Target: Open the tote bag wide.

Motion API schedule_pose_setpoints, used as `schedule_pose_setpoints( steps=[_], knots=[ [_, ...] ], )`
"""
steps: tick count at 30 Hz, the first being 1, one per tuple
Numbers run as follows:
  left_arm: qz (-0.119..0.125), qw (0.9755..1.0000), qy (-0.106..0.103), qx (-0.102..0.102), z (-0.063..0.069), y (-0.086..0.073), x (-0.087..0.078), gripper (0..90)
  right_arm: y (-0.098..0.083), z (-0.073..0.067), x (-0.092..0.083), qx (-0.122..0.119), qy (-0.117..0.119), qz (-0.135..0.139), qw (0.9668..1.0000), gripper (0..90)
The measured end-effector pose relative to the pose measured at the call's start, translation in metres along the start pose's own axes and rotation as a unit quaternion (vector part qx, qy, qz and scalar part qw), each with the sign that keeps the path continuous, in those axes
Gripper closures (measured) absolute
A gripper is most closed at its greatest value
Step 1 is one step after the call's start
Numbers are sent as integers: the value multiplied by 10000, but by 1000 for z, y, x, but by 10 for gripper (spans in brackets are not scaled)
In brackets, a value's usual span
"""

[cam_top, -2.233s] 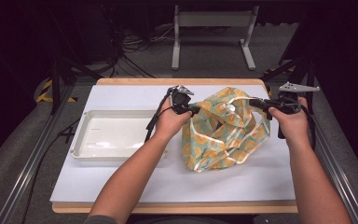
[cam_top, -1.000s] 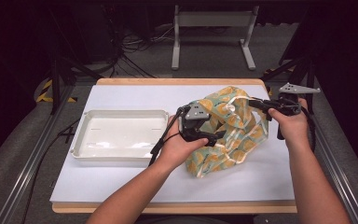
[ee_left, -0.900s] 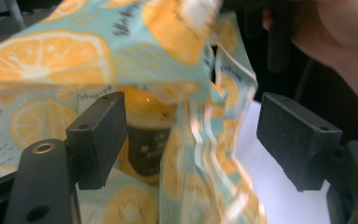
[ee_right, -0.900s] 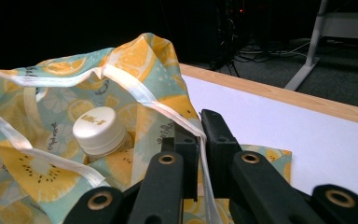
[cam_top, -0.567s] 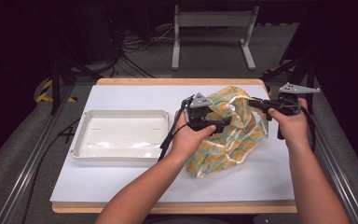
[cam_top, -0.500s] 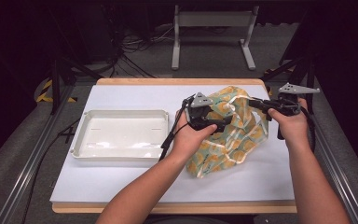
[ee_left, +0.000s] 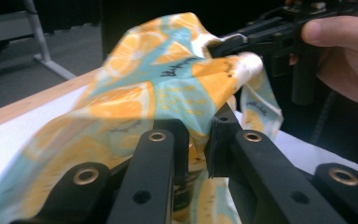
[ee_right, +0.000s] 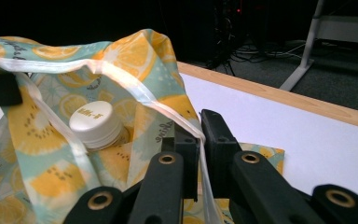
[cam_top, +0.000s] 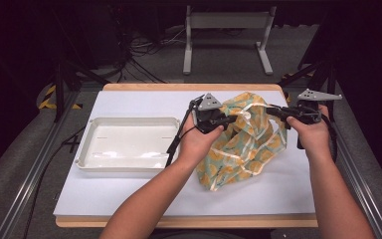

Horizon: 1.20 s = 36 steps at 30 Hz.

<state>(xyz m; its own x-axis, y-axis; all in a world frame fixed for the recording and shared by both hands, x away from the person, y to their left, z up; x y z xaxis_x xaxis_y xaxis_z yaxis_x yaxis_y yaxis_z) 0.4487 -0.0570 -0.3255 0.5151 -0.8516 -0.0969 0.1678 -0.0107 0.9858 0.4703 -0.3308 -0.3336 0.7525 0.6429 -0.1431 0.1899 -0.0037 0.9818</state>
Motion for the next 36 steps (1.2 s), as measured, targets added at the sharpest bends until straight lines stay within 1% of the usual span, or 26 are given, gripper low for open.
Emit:
schedule_pose_setpoints(
  steps=[3,4,6,9,13,18,20,24,26,29,32,35,36],
  knots=[
    [-44,9999,95,88,-7,4,-4,825,0,2,0,19,-13,-13,10000,862],
    [-88,9997,126,164,-10,5,-5,817,0,2,1,30,-13,-7,10000,864],
    [-152,9993,238,237,-17,6,-7,806,0,3,1,33,-11,-5,10000,870],
    [-193,9989,356,225,-26,7,-10,825,0,3,2,42,-5,-8,10000,874],
    [-266,9982,468,279,-37,8,-12,849,0,3,3,64,4,6,10000,878],
    [-282,9972,616,318,-48,8,-13,858,0,4,4,71,-9,7,10000,885],
    [-270,9970,655,327,-49,8,-13,858,0,5,4,53,1,14,10000,887],
    [-351,9956,767,411,-57,6,-11,862,1,6,4,51,9,16,10000,892],
    [-416,9953,779,405,-60,3,-10,863,0,6,5,69,-4,6,10000,893],
    [-454,9951,811,345,-64,-3,-8,865,0,7,6,50,-11,-11,10000,894],
    [-506,9947,833,326,-67,-6,-7,866,-1,8,7,36,-38,-54,10000,894],
    [-557,9945,845,264,-69,-9,-5,866,-3,10,10,34,-80,-112,9999,892],
    [-586,9943,847,278,-70,-10,-4,866,-3,11,10,25,-94,-132,9999,891]
  ],
)
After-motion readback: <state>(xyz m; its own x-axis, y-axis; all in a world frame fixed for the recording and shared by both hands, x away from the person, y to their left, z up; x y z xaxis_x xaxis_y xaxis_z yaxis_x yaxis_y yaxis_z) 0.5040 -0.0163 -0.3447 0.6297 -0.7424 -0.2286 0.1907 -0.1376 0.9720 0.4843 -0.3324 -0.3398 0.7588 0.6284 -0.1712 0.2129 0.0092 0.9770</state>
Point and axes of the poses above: each handheld gripper's, and its own axes: x roughly forward along the jaws, y roughly out of its top, z roughly to its right, the point moved 3 cm from there along x, roughly forward along the jaws, and after that the axes turned 15 degrees about z, right-handed, at the moved point
